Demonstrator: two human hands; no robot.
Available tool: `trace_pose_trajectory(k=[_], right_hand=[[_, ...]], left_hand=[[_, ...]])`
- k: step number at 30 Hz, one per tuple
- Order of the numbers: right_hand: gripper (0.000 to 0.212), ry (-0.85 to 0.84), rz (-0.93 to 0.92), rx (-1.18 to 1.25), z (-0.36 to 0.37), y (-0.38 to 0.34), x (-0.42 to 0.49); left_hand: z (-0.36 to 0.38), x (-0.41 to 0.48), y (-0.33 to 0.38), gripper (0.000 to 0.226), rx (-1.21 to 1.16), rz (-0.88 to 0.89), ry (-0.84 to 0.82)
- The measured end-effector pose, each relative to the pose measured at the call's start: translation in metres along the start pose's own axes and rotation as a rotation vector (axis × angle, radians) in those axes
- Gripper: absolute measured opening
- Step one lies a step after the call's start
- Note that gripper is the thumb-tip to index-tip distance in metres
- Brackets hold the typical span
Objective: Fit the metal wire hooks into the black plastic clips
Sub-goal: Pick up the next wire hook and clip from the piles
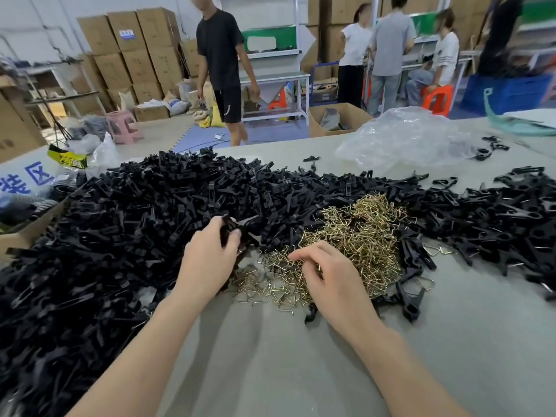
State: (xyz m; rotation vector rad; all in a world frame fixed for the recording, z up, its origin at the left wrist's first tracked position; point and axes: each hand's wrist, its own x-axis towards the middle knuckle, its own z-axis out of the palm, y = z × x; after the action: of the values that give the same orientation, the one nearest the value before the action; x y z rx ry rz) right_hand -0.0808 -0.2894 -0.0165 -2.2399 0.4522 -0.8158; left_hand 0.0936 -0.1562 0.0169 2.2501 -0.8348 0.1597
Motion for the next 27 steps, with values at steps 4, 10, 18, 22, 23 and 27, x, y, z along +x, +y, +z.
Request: trace_pose_trajectory(k=[4,10,18,22,23,27], right_hand=[[0.029,-0.004,-0.016,-0.020,-0.001,-0.002,-0.001],[0.032,0.067,-0.047,-0.035,-0.002,-0.004,-0.001],[0.029,-0.106,-0.215,-0.246,0.007,-0.004,-0.001],[0.024,-0.116,-0.220,-0.292,0.010,-0.006,-0.002],[0.025,-0.109,-0.218,-0.286,0.009,-0.006,-0.001],[0.040,-0.087,-0.172,-0.119,0.005,-0.008,-0.001]], left_hand=[[-0.013,-0.003,0.003,0.026,0.088,0.022,0.041],[-0.006,-0.041,0.019,0.023,0.129,0.202,0.204],[0.022,-0.074,0.015,0.028,-0.012,0.208,0.105],[0.013,-0.074,0.013,0.037,0.013,0.160,0.159],[0.010,-0.074,0.013,0.038,0.034,0.157,0.176],[0.006,-0.075,0.018,0.038,0.053,0.198,0.193]])
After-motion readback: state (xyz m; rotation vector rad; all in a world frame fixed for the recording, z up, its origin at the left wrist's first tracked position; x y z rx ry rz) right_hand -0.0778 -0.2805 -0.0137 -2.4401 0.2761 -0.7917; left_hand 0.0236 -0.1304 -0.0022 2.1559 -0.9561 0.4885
